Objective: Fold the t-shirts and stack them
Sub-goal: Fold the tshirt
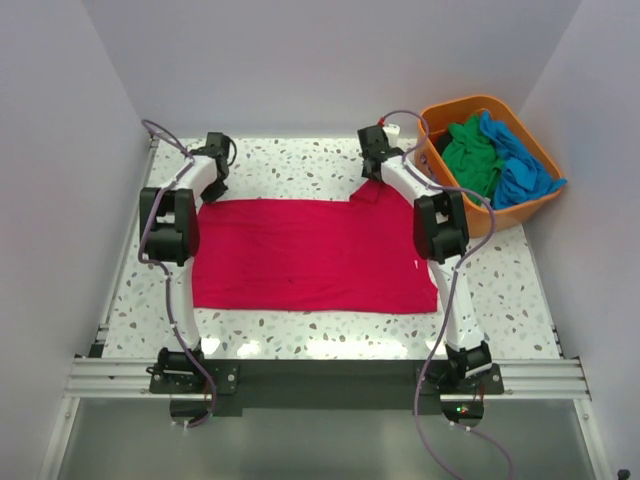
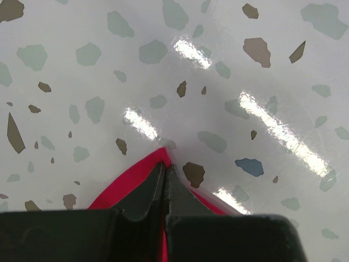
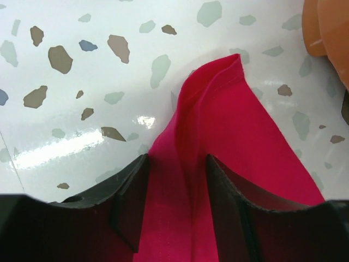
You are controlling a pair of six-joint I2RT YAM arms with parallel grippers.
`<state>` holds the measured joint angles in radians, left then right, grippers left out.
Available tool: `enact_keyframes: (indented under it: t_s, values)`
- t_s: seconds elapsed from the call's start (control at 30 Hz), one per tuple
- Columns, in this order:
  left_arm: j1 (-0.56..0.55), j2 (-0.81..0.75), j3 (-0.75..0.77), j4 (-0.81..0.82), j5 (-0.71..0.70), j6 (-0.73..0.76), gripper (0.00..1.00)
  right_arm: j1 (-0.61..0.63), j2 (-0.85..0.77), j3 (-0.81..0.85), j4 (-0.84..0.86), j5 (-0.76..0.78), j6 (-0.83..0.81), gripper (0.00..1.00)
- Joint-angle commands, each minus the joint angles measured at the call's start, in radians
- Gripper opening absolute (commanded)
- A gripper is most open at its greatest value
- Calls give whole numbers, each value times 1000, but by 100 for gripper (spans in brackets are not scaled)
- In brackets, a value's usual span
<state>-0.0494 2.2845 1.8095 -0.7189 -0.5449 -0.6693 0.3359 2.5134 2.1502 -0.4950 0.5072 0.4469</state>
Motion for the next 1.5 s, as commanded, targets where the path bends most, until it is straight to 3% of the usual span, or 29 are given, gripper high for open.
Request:
enact_keyframes:
  t_s: [0.0, 0.07, 0.23, 0.27, 0.4, 0.6, 0.93, 1.47]
  values:
    - [-4, -17, -9, -19, 2, 8, 0, -11, 1, 28, 13, 10, 13, 49]
    - [-4, -16, -4, -25, 2, 10, 0, -14, -8, 4, 35, 8, 13, 35]
    - [-3, -17, -4, -28, -6, 8, 0, -14, -47, -18, 56, -9, 4, 13]
    - [-4, -19, -4, -31, -4, 7, 0, -14, -54, -19, 56, -9, 4, 0]
    - [-3, -37, -15, -51, -10, -4, 0, -5, -149, -94, 59, 13, 6, 0]
    - [-3, -126, -96, -34, -4, -24, 0, 11, -421, -409, 116, 36, 47, 0]
    - [-4, -371, -422, 128, 14, -29, 0, 28, -746, -800, 93, -39, 90, 0]
    - [-12, -606, -593, 130, -43, -75, 0, 34, -1102, -1093, -14, -98, 119, 0]
